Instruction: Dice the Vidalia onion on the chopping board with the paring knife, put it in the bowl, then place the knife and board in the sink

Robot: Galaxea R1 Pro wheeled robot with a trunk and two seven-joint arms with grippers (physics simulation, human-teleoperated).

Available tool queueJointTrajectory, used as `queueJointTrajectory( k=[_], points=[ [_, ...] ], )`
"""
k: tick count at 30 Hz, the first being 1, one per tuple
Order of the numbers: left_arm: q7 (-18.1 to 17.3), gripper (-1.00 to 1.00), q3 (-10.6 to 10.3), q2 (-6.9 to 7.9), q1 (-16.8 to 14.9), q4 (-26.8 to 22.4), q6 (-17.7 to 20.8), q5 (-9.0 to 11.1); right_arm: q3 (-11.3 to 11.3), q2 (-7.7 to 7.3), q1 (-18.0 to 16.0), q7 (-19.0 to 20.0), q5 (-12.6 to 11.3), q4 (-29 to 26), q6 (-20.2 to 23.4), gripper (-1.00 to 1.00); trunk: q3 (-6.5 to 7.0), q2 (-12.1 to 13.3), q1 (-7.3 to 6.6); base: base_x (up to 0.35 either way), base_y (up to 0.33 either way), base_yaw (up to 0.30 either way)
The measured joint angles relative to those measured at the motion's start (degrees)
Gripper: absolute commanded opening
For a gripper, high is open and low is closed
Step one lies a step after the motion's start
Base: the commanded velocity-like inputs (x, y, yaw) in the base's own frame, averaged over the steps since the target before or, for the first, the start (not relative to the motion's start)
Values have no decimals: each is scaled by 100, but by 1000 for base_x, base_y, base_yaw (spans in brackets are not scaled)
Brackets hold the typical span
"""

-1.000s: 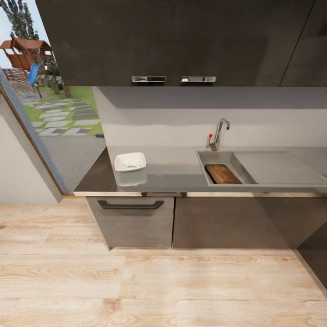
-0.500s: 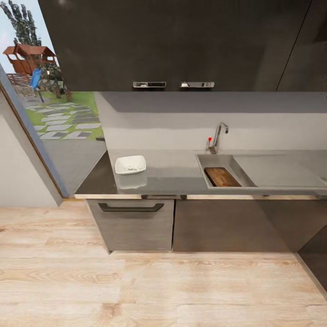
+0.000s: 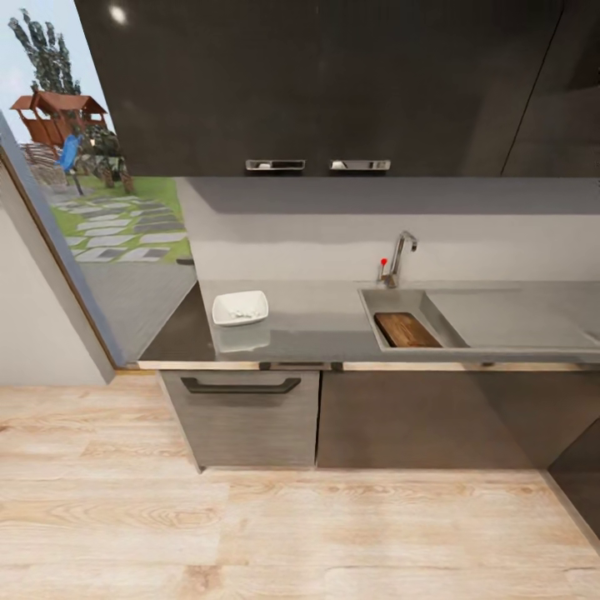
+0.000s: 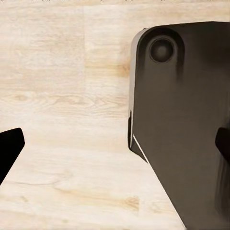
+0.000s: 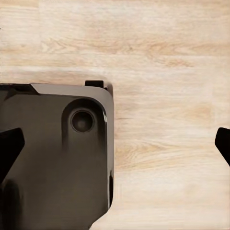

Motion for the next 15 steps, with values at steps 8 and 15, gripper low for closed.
queueJointTrajectory(
  k=[8,15],
  points=[
    [-28,100,-3,14,1,500,-17,-2,0,24,4,1,0,-6,29,100,74,0,0,0,0,-33],
    [-31,100,-2,11,0,589,-19,-12,-7,17,4,-13,-1,-12,32,100,140,0,0,0,0,-66]
  ],
)
